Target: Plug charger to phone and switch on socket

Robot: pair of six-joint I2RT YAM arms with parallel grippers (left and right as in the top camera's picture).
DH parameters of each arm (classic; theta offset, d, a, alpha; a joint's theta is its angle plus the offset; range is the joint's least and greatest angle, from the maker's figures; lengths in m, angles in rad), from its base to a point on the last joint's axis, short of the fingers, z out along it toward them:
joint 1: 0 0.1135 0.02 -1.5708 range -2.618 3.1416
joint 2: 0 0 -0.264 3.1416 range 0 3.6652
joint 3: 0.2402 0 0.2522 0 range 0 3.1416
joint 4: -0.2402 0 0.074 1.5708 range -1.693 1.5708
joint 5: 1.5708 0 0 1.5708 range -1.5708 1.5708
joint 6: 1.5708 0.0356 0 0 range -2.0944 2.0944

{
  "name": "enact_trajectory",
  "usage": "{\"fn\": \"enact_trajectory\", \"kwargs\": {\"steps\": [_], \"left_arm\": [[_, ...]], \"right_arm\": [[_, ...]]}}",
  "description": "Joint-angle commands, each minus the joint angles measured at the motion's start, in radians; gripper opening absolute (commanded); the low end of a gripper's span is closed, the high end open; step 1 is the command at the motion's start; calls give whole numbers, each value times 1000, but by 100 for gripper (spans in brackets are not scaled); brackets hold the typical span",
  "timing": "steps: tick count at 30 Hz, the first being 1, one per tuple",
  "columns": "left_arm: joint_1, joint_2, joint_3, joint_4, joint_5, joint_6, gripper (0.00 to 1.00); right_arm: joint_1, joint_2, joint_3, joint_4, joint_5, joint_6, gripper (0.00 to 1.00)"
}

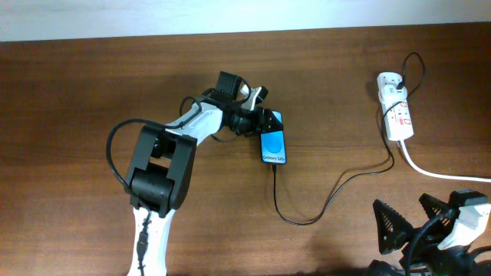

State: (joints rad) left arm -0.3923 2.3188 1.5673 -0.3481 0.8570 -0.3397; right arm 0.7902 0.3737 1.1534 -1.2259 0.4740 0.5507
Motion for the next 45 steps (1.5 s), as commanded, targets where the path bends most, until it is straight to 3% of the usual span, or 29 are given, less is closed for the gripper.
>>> {"fn": "enact_trajectory", "kwargs": {"steps": [1,5,7,11,14,19,23,28,34,39,42,45], "left_arm": [[6,43,-25,-45,-187,-16,66],[9,43,-24,-87,-253,-82,75],[9,43,-18,-120,-270,-83,75],[9,43,60,-304,-440,-60,76],[9,43,61,-301,-439,-43,82],[9,43,61,-348,-486,-40,82],[9,43,61,-384,-544,-16,100],[9,43,104,-457,-601,-10,100],[9,43,207,-564,-637,-10,100],[16,34,279,-652,-737,-10,100],[42,-72,342,-764,-830,-10,100],[51,-275,342,-805,-904,-6,100]], "right_arm": [[-5,-2,-18,2,17,9,99],[-5,-2,-51,15,17,22,99],[-5,-2,-52,18,21,39,99],[-5,-2,-52,29,29,39,99],[-5,-2,-52,29,29,39,99],[-5,-2,-66,29,82,43,99],[-5,-2,-145,29,126,277,99],[-5,-2,-253,34,140,512,99],[-5,0,-268,16,152,592,99],[-7,55,-268,-14,276,641,99],[-35,148,-258,-16,298,675,98],[-177,262,-200,-16,286,678,98]]}}
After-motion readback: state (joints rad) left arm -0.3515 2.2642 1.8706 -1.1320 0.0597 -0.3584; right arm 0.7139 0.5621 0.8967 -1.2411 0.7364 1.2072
